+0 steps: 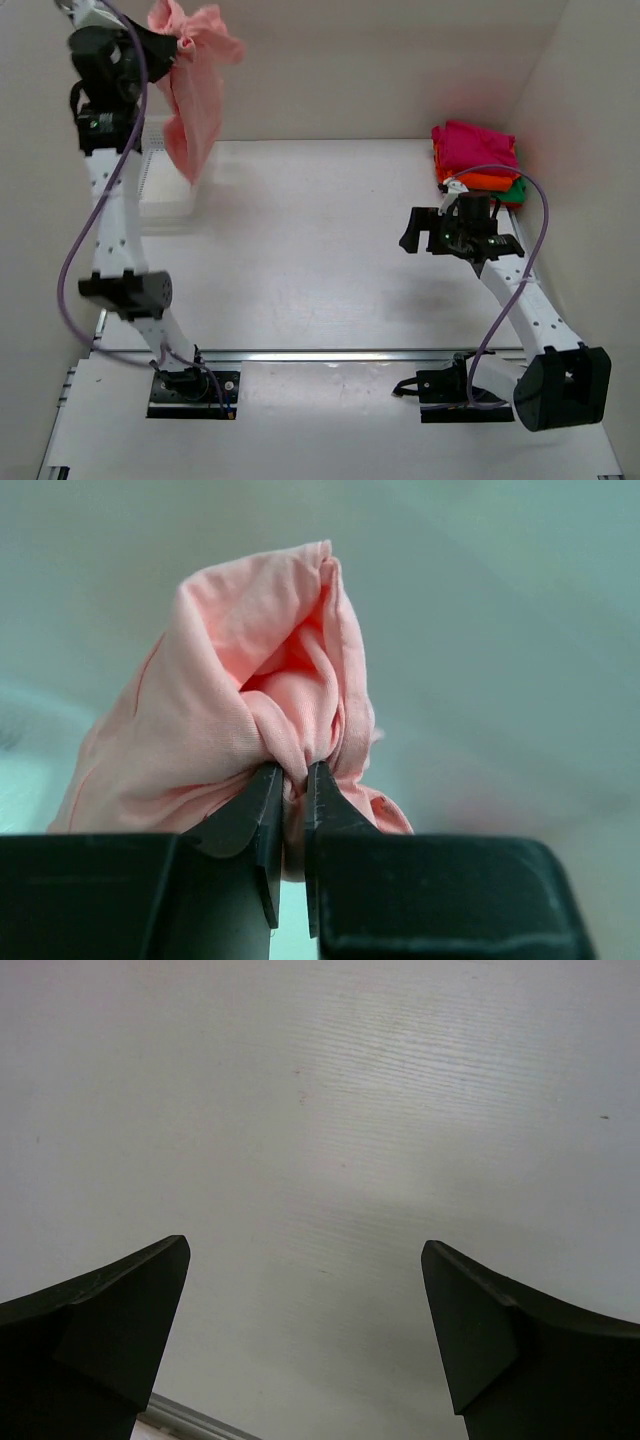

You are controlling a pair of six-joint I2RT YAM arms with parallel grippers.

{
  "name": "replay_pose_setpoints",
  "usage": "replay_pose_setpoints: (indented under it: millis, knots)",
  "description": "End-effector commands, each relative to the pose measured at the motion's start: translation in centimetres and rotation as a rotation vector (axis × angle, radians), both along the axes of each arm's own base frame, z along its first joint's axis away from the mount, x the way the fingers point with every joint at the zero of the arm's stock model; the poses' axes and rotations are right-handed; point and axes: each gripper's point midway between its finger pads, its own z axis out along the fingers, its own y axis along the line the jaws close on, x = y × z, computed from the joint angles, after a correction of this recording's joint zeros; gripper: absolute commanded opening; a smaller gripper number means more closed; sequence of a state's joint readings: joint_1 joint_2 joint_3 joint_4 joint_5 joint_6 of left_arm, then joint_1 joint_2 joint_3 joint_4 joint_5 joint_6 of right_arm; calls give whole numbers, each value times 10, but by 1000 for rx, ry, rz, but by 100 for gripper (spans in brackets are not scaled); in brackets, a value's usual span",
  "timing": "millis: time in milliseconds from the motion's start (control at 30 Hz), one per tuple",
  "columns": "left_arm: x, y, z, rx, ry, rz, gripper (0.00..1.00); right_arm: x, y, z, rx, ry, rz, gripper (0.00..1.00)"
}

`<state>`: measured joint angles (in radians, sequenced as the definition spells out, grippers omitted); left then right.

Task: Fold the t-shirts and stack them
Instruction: Grab crumpled tshirt from bin with the left arm, then move the tshirt to the center of the board, then flatten out the tshirt

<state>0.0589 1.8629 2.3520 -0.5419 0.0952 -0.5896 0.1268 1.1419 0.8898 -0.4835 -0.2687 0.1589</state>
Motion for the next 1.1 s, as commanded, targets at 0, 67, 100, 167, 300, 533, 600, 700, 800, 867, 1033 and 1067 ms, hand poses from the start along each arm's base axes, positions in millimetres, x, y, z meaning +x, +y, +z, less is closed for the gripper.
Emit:
replay_pose_setpoints:
  millis: [0, 67, 100, 167, 300, 533, 600, 700, 800, 867, 1033, 1067]
  knots:
    - [-80, -82, 46, -97, -82, -376, 0, 5, -11, 13, -10, -103, -37, 99]
    - [-106, -110, 37, -94, -58, -442, 0, 4, -14, 16, -14, -122, -41, 99]
    - [-121, -124, 26, -89, -27, -466, 0, 1, -14, 15, -12, -122, -39, 99]
    - [-137, -139, -3, -66, 42, -497, 0, 0, -13, 15, 0, -136, -37, 99]
    - [-173, -169, -118, -102, 230, -591, 0, -4, -6, 15, 22, -168, -24, 99]
    - [-231, -144, -337, -111, 591, -483, 58, -18, 30, -11, 77, -96, 57, 99]
    - [-241, -137, -350, -88, 598, -448, 58, -23, 40, -19, 85, -78, 66, 99]
    - [-249, -127, -351, -67, 576, -408, 59, -30, 72, -23, 121, -75, 117, 99]
    - [-253, -119, -352, -32, 578, -396, 60, -33, 100, -32, 157, -51, 172, 99]
    - [-259, -115, -360, -10, 600, -384, 59, -35, 118, -36, 160, -48, 211, 99]
    - [-264, -120, -370, -20, 581, -366, 60, -33, 162, -50, 129, -33, 311, 79]
    - [-264, -120, -373, -6, 590, -358, 59, -32, 170, -50, 139, -36, 324, 62]
